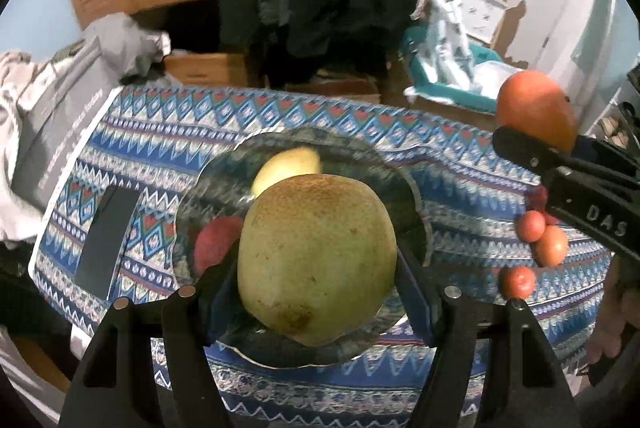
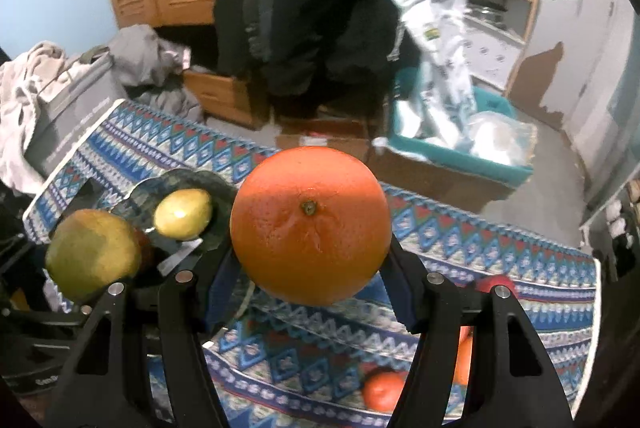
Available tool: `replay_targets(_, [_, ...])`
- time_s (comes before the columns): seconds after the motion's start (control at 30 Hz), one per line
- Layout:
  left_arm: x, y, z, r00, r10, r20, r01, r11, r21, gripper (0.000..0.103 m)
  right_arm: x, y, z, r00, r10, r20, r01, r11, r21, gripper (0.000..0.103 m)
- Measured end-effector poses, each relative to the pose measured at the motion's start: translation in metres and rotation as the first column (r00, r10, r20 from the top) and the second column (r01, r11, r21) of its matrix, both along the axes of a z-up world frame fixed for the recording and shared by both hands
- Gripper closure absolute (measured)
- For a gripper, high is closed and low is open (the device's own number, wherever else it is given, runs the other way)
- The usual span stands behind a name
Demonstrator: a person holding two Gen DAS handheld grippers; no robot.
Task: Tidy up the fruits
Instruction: 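Carry the green pear in the left tool while the right tool carries the orange over the glass plate, then open the left tool over the plate while the right tool releases the orange onto it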
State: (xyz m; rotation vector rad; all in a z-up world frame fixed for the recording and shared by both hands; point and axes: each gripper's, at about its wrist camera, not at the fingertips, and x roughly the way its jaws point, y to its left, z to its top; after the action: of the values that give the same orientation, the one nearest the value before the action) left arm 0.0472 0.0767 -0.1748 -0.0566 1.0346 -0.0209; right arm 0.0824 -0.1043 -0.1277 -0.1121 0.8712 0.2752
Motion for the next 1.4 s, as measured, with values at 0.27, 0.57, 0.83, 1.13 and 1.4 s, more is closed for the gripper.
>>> replay_targets(0.27, [0.001, 0.021, -0.036, 0.995, 0.04, -0.088, -0.04, 0.999, 0.002, 0.031, 0.011, 0.032, -0.027, 0.996, 0.057, -0.075, -0.056, 0.998, 0.013, 0.038])
replay_targets(0.57, [0.0, 0.032, -0.058, 0.989, 0.06, -0.139, -0.059, 0.998, 0.013, 0.031, 0.016, 0.058, -0.055, 0.981, 0.114, -0.157, -0.117, 0.993, -0.008, 0.038])
replay_targets(0.83, [0.0, 0.034, -0.066, 0.982, 0.059, -0.177, -0.061, 0.998, -0.004, 0.031, 0.017, 0.074, -0.079, 0.961, 0.157, -0.229, -0.168, 0.985, -0.03, 0.038])
replay_targets(1.13, [0.001, 0.028, -0.077, 0.973, 0.051, -0.224, -0.053, 0.999, -0.006, 0.031, 0.016, 0.079, -0.088, 0.95, 0.173, -0.26, -0.188, 0.981, -0.036, 0.038])
replay_targets(1.4, [0.004, 0.027, -0.087, 0.959, 0.051, -0.28, -0.056, 0.998, -0.011, 0.031, 0.02, 0.077, -0.094, 0.936, 0.161, -0.313, -0.174, 0.985, -0.016, 0.036])
